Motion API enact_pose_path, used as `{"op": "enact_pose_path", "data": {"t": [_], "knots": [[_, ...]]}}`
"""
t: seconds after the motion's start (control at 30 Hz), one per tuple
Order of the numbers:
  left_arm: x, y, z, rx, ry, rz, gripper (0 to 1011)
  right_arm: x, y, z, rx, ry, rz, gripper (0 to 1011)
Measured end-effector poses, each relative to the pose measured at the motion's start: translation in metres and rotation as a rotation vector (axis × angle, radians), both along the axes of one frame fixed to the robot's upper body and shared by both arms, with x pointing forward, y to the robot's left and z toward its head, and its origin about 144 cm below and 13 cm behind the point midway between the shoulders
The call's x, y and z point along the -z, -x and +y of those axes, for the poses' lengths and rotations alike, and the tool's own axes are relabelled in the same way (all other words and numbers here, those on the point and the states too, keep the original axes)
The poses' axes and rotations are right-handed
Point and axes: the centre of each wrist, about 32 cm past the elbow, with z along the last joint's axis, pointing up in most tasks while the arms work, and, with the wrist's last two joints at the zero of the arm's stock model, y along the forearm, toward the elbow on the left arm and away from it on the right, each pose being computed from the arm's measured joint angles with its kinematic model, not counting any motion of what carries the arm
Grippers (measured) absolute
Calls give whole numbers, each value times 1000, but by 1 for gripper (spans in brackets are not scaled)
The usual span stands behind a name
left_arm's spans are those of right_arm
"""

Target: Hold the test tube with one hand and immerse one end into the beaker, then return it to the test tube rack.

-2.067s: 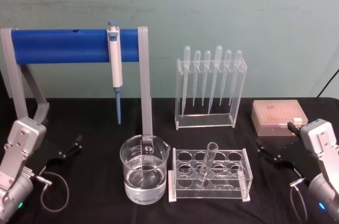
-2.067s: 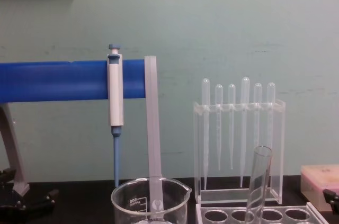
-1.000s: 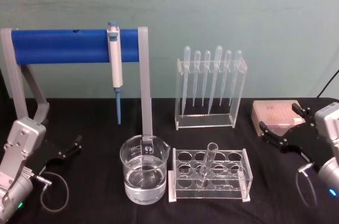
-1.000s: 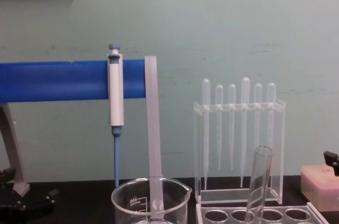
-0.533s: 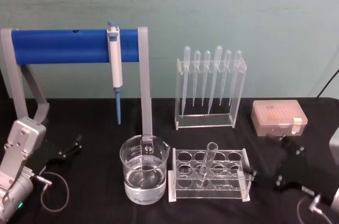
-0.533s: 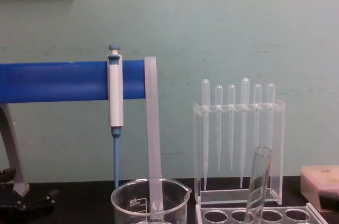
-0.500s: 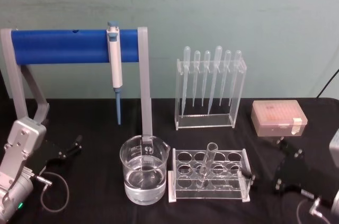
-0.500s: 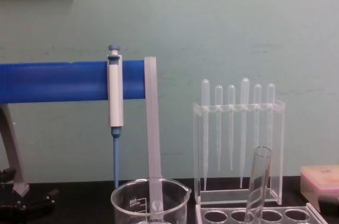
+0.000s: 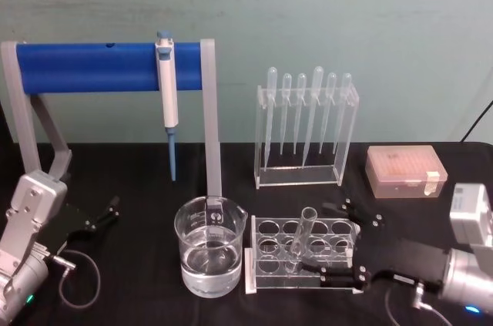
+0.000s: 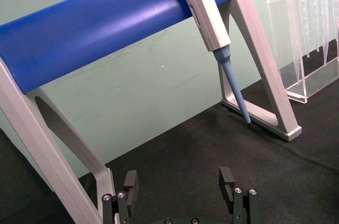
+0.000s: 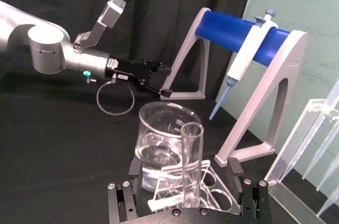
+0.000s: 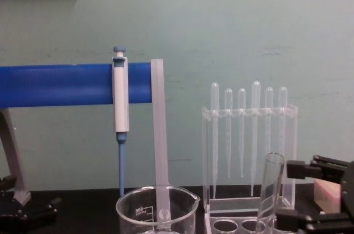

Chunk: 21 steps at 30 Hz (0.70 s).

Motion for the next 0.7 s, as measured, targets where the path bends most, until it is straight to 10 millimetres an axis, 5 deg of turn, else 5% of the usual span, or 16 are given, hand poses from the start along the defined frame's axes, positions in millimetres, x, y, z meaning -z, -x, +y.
{"op": "enact_pose_path", "data": {"t": [0.7], "knots": [[0,0,0,0,0,0,1000,10,-35,21,-29,-23,41,1004]]}}
